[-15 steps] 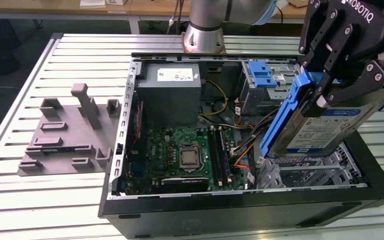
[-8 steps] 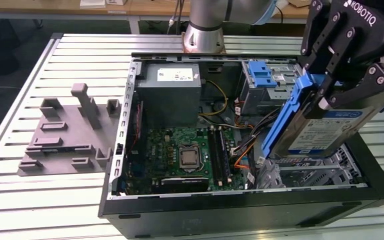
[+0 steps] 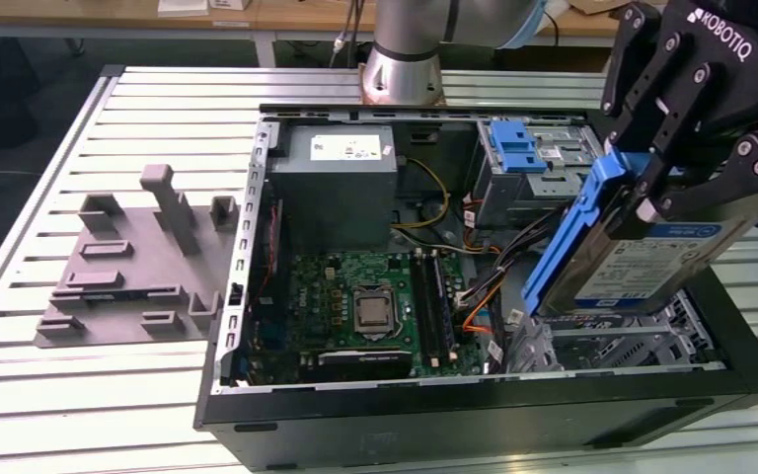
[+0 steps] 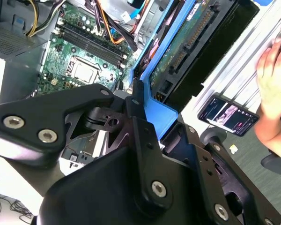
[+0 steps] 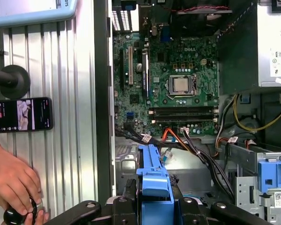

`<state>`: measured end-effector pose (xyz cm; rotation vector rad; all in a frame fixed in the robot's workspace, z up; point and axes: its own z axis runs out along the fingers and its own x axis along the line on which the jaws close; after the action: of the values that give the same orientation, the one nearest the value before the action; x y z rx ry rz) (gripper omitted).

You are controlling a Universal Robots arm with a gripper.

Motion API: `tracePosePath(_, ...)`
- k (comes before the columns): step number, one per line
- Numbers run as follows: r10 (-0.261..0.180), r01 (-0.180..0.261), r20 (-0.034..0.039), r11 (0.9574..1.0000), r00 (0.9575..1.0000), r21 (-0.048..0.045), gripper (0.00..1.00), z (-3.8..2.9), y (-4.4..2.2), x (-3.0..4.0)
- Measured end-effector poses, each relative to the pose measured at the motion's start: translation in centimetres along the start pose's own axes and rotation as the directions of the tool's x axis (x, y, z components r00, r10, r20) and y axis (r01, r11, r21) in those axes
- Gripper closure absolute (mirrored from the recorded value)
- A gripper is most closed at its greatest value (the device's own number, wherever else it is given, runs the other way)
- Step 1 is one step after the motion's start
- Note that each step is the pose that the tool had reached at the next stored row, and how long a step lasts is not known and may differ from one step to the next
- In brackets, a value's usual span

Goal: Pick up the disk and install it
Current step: 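Insert the disk into the insertion slot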

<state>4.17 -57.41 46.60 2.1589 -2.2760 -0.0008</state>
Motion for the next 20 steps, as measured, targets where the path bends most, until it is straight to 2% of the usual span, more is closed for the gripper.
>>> tracePosePath(4, 0.0, 0.0, -0.0001, 1.0, 1.0, 0.0, 0.64, 0.16, -0.32, 0.0)
tracePosePath(14, 0.0, 0.0, 0.0, 1.0, 1.0, 0.0, 0.64, 0.41, -0.4, 0.0)
tracePosePath(20, 0.0, 0.0, -0.0001, 1.0, 1.0, 0.0, 0.64, 0.75, -1.02, -0.04)
